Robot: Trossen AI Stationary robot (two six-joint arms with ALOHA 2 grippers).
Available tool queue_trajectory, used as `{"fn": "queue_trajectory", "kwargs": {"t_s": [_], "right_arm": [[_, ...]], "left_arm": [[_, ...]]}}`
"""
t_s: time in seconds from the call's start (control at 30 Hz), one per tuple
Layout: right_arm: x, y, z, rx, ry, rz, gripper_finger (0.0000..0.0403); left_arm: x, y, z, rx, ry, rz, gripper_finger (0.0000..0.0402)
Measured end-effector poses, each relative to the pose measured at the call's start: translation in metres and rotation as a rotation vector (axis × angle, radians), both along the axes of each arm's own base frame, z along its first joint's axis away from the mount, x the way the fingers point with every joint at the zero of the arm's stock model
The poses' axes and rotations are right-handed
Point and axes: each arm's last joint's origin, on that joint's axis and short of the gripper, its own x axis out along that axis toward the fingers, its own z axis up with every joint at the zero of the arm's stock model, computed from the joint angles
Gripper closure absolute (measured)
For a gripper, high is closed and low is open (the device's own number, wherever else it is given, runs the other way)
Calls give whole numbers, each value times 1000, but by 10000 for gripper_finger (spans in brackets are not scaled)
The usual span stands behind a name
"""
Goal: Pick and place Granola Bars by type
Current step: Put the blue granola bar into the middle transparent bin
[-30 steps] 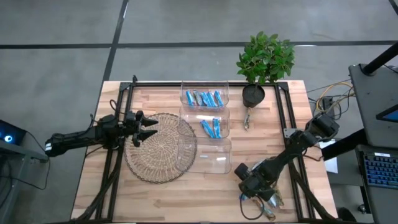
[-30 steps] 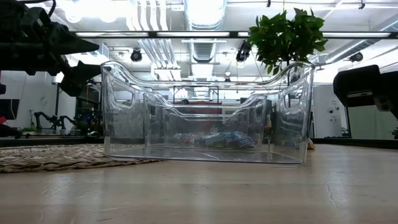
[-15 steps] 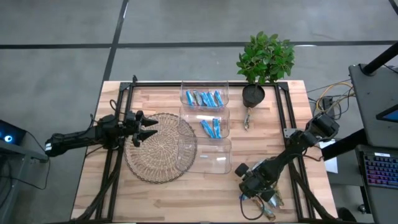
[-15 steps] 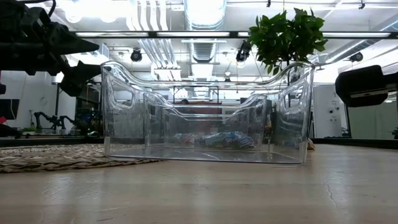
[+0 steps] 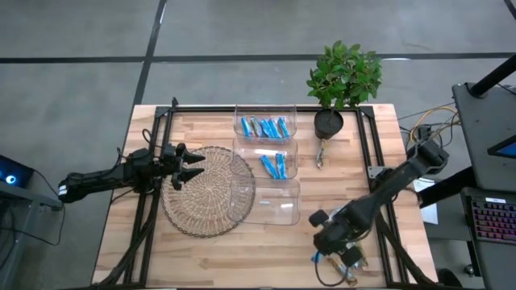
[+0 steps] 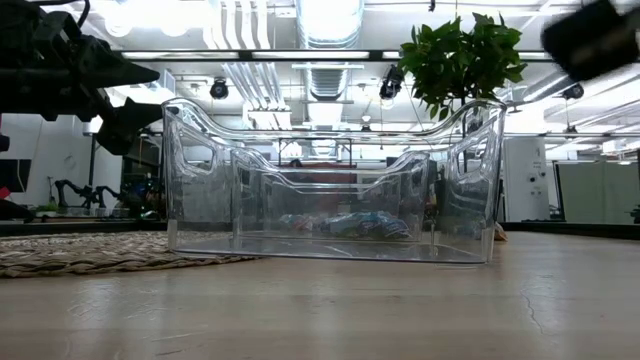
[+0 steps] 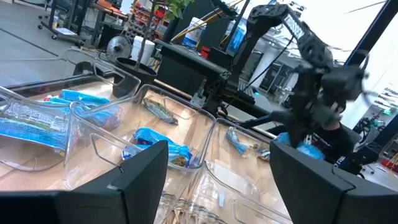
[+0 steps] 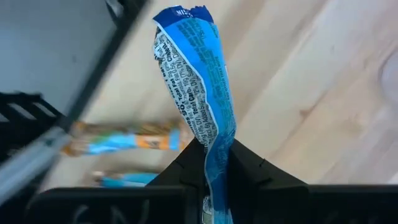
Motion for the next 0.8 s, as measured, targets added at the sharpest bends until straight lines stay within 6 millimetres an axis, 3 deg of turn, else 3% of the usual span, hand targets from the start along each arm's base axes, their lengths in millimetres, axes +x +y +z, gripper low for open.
{"fn": "queue_trajectory", "kwargs": {"t_s": [0.33,0.5,0.8], "right_arm": [[8,4,76,182,-102,-171,370],[7,3,97,250,-117,-243,370],[16,-10,117,325,-142,-361,370]], "left_arm": [[0,0,0,0,0,0,140],[0,0,0,0,0,0,140],[0,0,0,0,0,0,140]]}}
